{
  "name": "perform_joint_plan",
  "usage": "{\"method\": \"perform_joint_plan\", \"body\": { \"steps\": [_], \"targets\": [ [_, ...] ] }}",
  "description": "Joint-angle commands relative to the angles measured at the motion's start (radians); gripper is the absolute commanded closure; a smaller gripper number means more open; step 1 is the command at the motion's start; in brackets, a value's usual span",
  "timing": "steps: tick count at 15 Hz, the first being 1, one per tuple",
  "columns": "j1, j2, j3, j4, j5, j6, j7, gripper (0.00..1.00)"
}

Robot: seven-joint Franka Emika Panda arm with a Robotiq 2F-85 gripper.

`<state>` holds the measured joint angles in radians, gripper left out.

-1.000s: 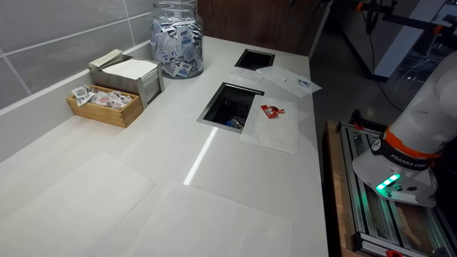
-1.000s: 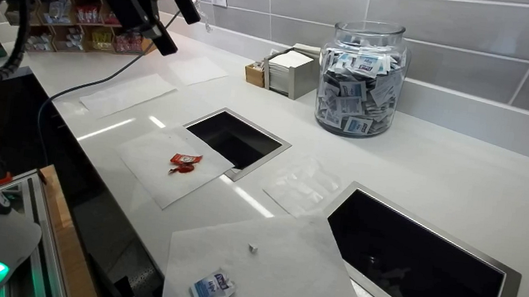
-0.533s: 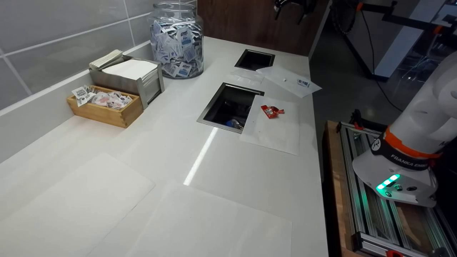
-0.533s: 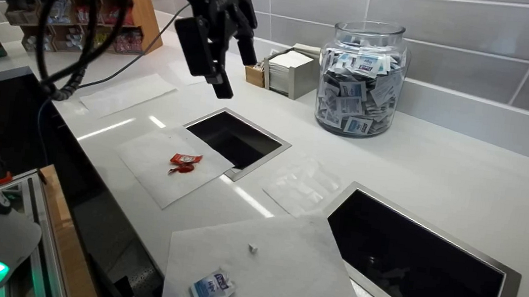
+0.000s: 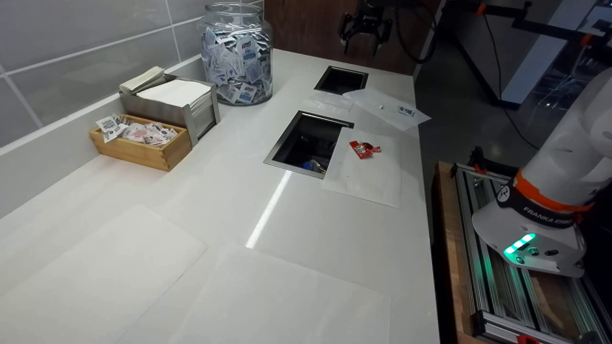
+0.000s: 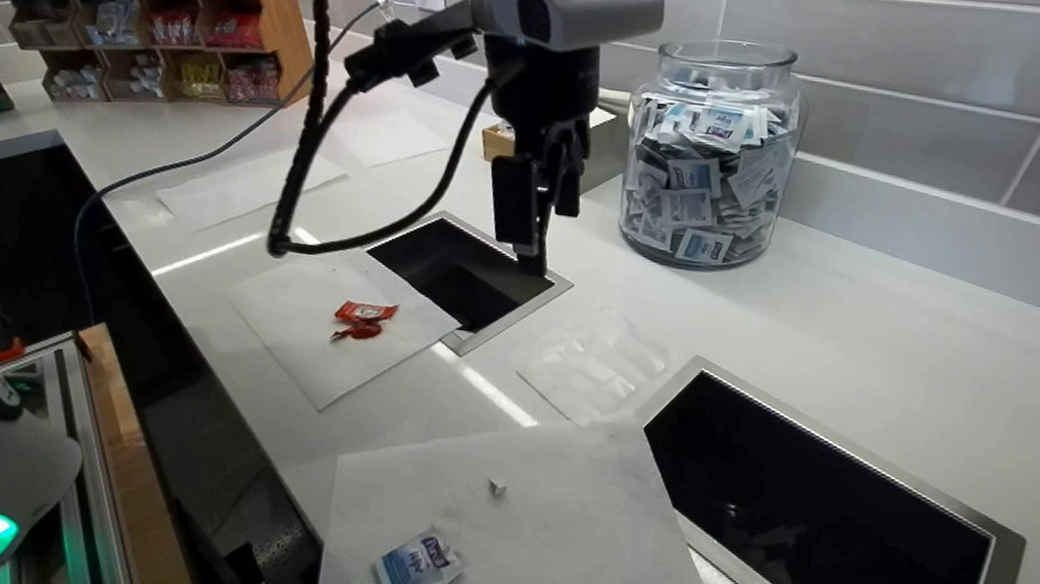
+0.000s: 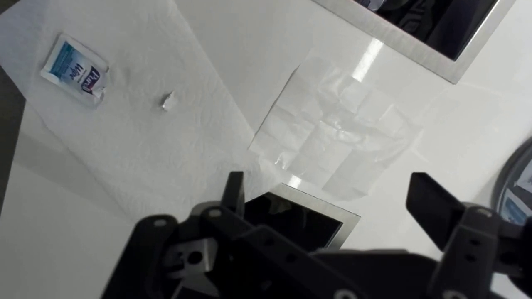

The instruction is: Use the napkin in the middle to wipe the counter

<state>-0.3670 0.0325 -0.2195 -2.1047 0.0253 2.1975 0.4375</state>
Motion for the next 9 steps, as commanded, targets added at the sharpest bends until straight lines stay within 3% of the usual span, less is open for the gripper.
{"method": "perform_joint_plan", "body": {
  "steps": [1, 7, 8, 9],
  "targets": [
    [0.036, 0.126, -0.025, 0.083, 0.049, 0.005, -0.031, 0.00],
    [0.050, 0.292, -0.019, 0.181, 0.103, -0.032, -0.062, 0.00],
    [0.063, 0.234, -0.032, 0.133, 0.072, -0.005, -0.038, 0.00],
    [0.064, 0.258, -0.031, 0.146, 0.081, -0.005, -0.042, 0.00]
  ]
}}
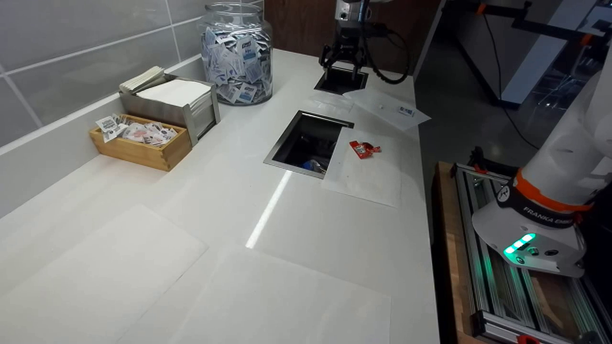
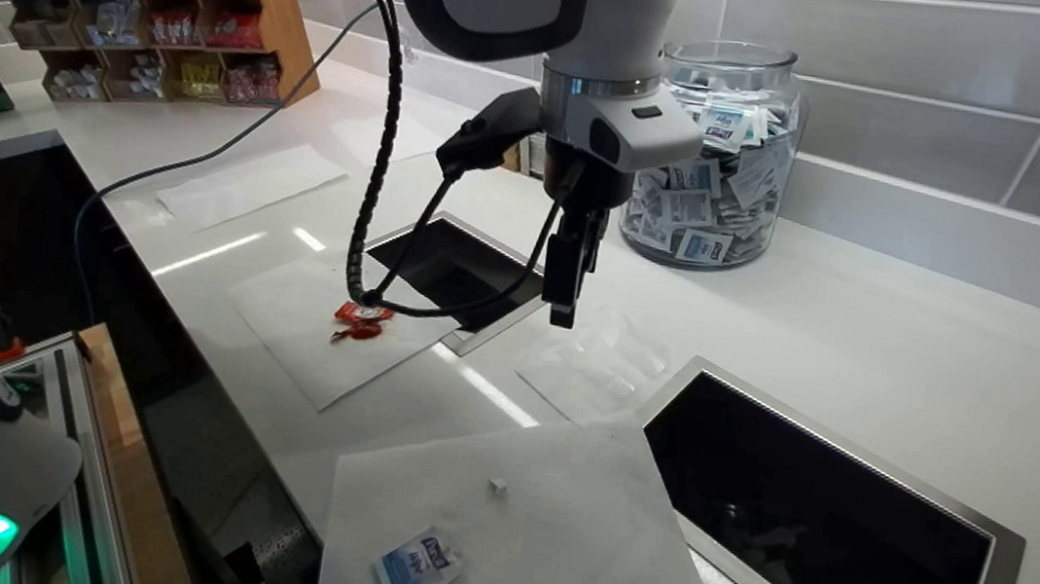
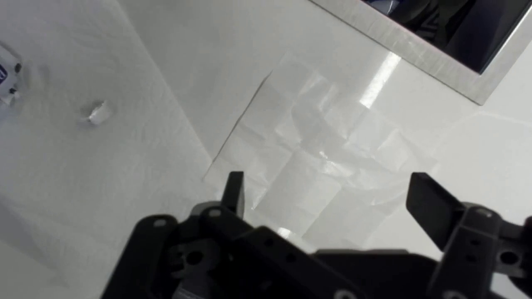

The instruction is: Use the napkin in the middle to wipe the counter

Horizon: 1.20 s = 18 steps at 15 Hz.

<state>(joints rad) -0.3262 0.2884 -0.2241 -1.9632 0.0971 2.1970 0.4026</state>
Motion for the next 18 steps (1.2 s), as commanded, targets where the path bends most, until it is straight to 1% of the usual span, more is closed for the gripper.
{"method": "perform_joint_plan", "body": {
  "steps": [1, 5, 6, 12, 13, 14, 17, 18],
  "targets": [
    [0.024, 0.020, -0.026, 0.013, 0.013, -0.005, -0.009, 0.00],
    [0.024, 0.036, -0.026, 0.031, 0.015, -0.006, -0.011, 0.00],
    [0.017, 0.061, -0.018, 0.042, 0.033, 0.001, -0.028, 0.00],
    [0.016, 0.139, 0.001, 0.038, 0.097, 0.129, -0.079, 0.00],
    [0.017, 0.150, 0.001, 0.037, 0.099, 0.152, -0.083, 0.25],
    [0.018, 0.161, 0.000, 0.038, 0.100, 0.174, -0.087, 0.26],
    [0.021, 0.186, 0.002, 0.041, 0.104, 0.201, -0.092, 0.51],
    [0.021, 0.190, 0.002, 0.041, 0.104, 0.203, -0.093, 0.58]
  ]
}}
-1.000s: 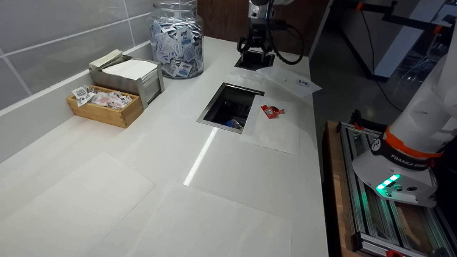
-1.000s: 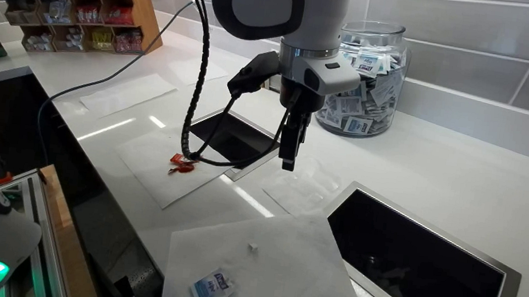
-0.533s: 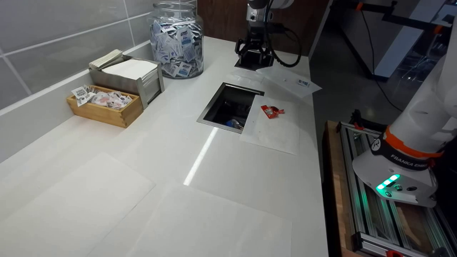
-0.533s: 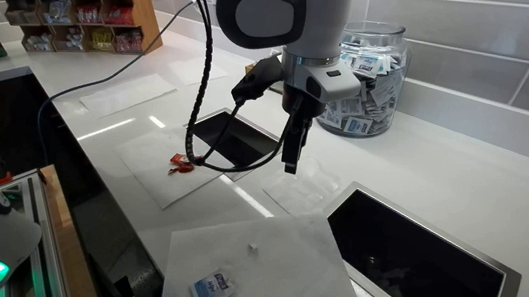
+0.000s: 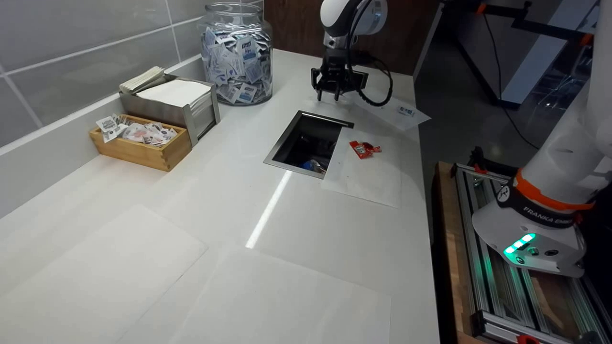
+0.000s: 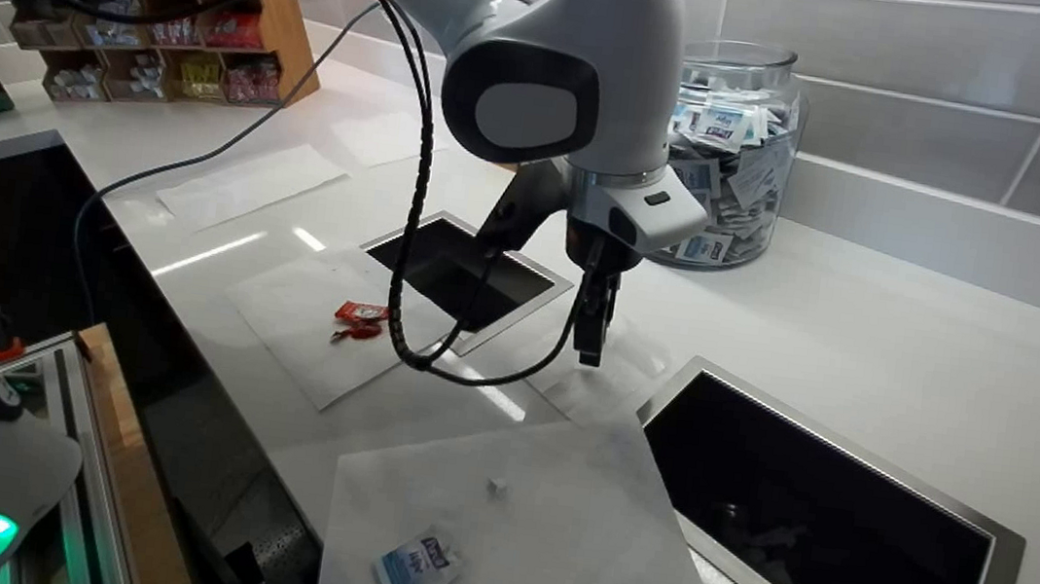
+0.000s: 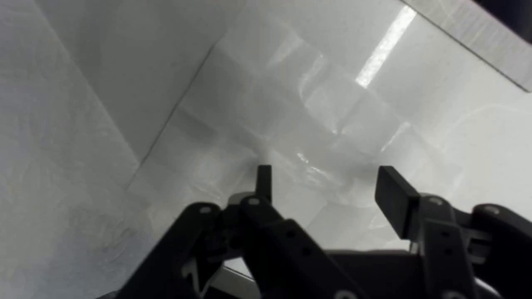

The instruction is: Use the napkin in the middle to wipe the counter

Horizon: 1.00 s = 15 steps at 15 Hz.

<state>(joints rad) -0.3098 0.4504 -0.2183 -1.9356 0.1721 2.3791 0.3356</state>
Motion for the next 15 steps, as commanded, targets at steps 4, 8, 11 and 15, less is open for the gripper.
{"method": "perform_joint_plan", "body": {
  "steps": [4, 8, 11, 15],
  "targets": [
    [0.003, 0.035, -0.003, 0.021, 0.032, 0.006, -0.030, 0.89],
    [0.002, 0.043, 0.002, 0.036, 0.033, -0.004, -0.038, 1.00],
    [0.004, 0.059, 0.015, 0.069, 0.035, -0.015, -0.055, 1.00],
    [0.015, 0.082, 0.036, 0.117, 0.030, -0.023, -0.078, 1.00]
  ]
}}
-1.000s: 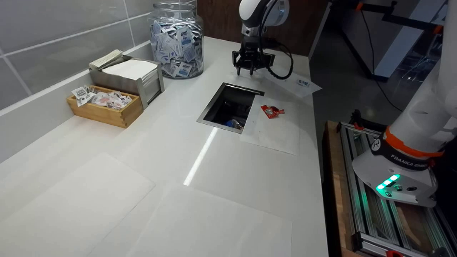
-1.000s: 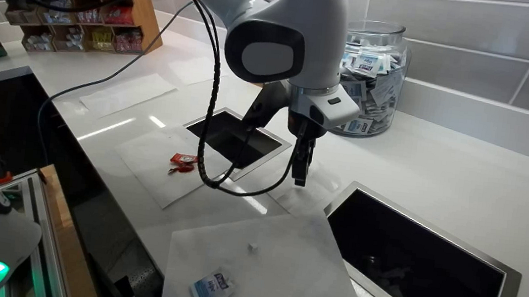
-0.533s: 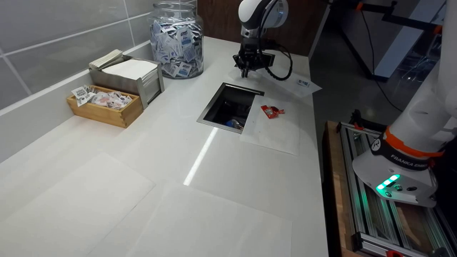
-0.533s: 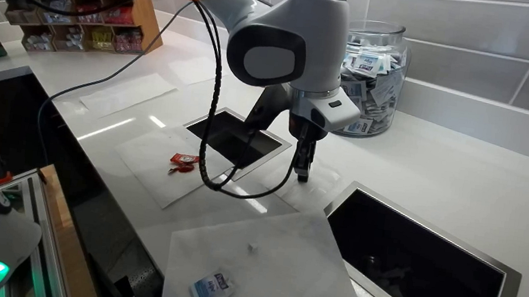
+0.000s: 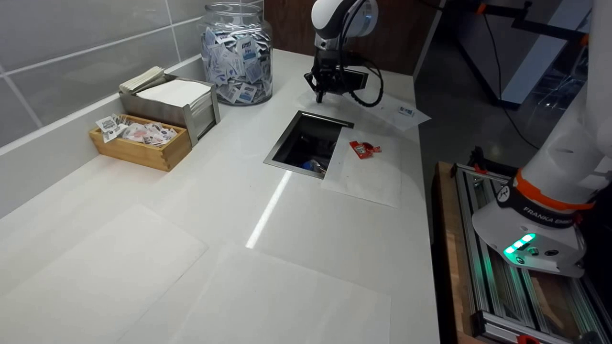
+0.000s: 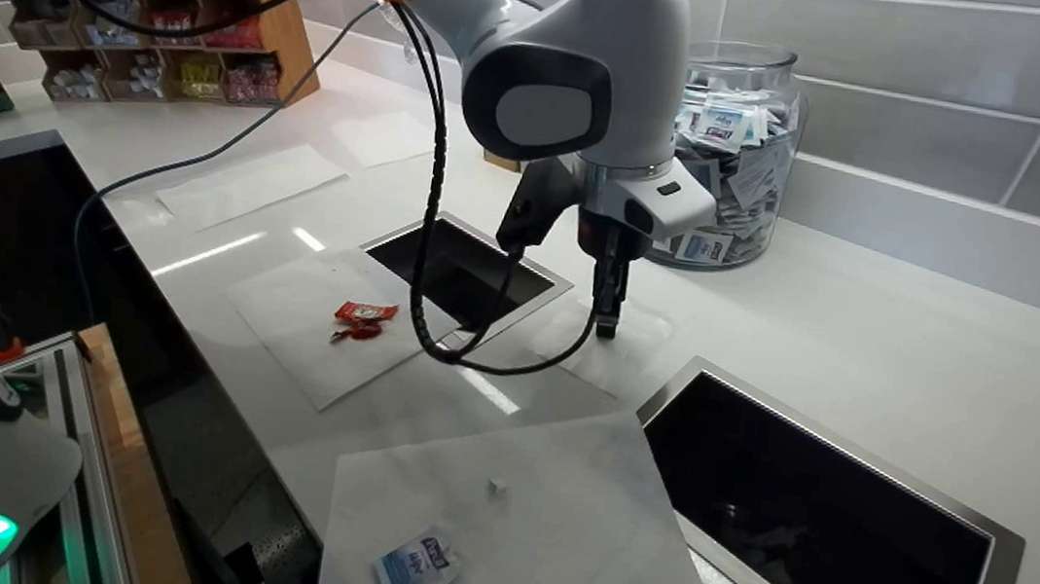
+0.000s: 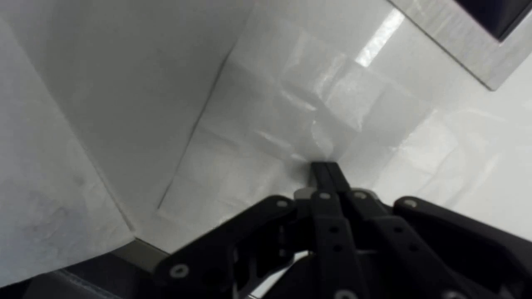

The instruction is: Use the napkin in the middle to wipe the counter

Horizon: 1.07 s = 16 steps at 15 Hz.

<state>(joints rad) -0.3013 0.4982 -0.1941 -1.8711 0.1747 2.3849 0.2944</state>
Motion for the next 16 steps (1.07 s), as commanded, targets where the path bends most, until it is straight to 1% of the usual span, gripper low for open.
{"method": "perform_joint_plan", "body": {
  "steps": [1, 3, 6, 8, 13, 16],
  "targets": [
    [0.007, 0.039, 0.020, 0.063, 0.031, -0.034, -0.046, 1.00],
    [0.013, 0.045, 0.029, 0.075, 0.030, -0.036, -0.052, 1.00],
    [0.015, 0.047, 0.041, 0.073, 0.022, -0.076, -0.088, 1.00],
    [0.014, 0.040, 0.031, 0.064, 0.012, -0.106, -0.102, 1.00],
    [0.016, 0.015, -0.033, 0.031, -0.029, -0.144, -0.066, 1.00],
    [0.004, 0.022, -0.070, 0.029, -0.034, -0.161, -0.056, 1.00]
  ]
}}
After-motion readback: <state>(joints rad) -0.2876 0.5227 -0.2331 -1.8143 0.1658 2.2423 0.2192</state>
